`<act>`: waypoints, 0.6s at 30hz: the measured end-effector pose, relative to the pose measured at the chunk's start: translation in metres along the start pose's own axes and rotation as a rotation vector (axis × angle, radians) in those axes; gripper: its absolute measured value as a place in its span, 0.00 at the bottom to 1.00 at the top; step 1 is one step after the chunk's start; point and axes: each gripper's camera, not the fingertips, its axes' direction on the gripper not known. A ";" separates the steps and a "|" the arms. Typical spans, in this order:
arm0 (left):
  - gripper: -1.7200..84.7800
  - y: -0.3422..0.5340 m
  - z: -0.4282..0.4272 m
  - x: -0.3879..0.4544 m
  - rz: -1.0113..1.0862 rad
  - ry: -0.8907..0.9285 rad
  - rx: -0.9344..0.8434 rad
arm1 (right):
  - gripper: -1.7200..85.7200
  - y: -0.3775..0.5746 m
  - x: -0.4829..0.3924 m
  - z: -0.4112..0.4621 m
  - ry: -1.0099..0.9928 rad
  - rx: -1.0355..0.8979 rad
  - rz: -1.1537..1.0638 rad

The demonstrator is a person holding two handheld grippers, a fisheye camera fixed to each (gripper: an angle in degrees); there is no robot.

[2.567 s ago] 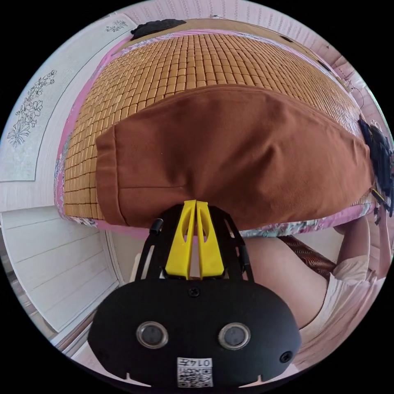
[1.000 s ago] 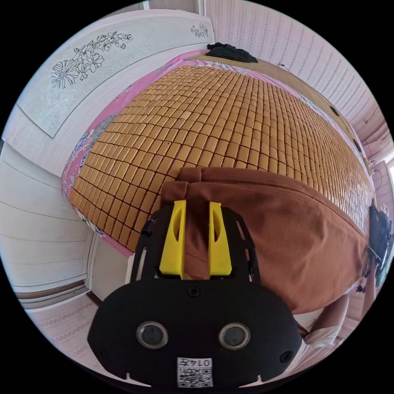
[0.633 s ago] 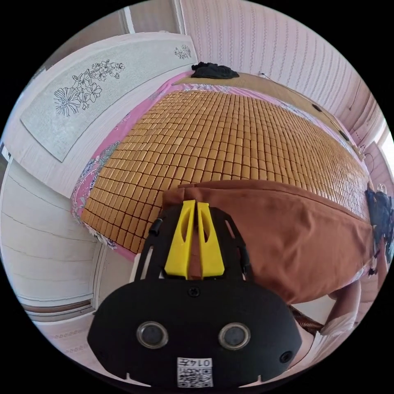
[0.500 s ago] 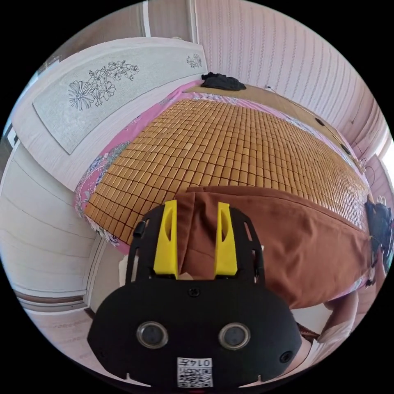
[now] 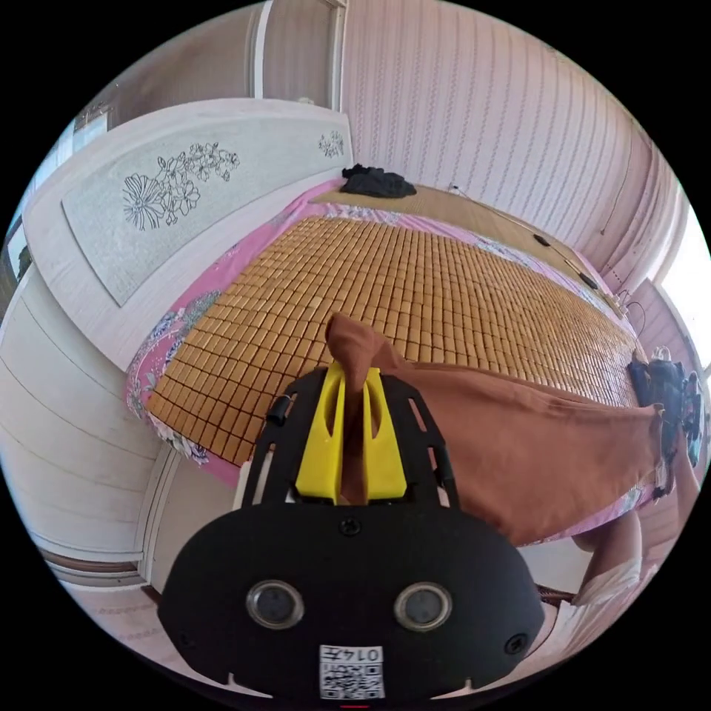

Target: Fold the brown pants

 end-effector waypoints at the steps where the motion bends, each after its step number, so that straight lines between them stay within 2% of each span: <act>1: 0.05 -0.005 -0.007 0.006 0.007 -0.002 0.033 | 0.02 -0.002 0.001 0.000 0.009 -0.002 -0.002; 4: 0.06 -0.023 0.002 0.013 -0.017 -0.007 0.086 | 0.02 -0.012 0.004 0.012 0.054 -0.004 0.018; 6: 0.07 -0.034 0.033 0.014 -0.022 -0.042 0.006 | 0.03 -0.018 0.016 0.044 0.034 -0.080 0.097; 8: 0.11 -0.034 0.095 0.005 -0.128 -0.055 -0.268 | 0.06 -0.014 0.028 0.071 0.013 -0.164 0.184; 9: 0.11 -0.031 0.106 0.002 -0.151 -0.061 -0.323 | 0.09 -0.009 0.035 0.076 -0.001 -0.171 0.237; 10: 0.12 -0.024 0.113 0.000 -0.190 -0.066 -0.341 | 0.10 -0.006 0.037 0.074 -0.021 -0.161 0.250; 13: 0.13 -0.015 0.084 0.003 -0.205 -0.017 -0.193 | 0.14 0.018 0.040 0.055 -0.083 -0.104 0.204; 15: 0.12 -0.009 0.060 0.018 -0.126 0.010 -0.131 | 0.15 0.050 0.043 0.039 -0.003 -0.080 0.178; 18: 0.11 0.011 0.033 0.078 0.192 0.193 -0.128 | 0.15 0.089 0.051 0.041 0.006 -0.110 0.228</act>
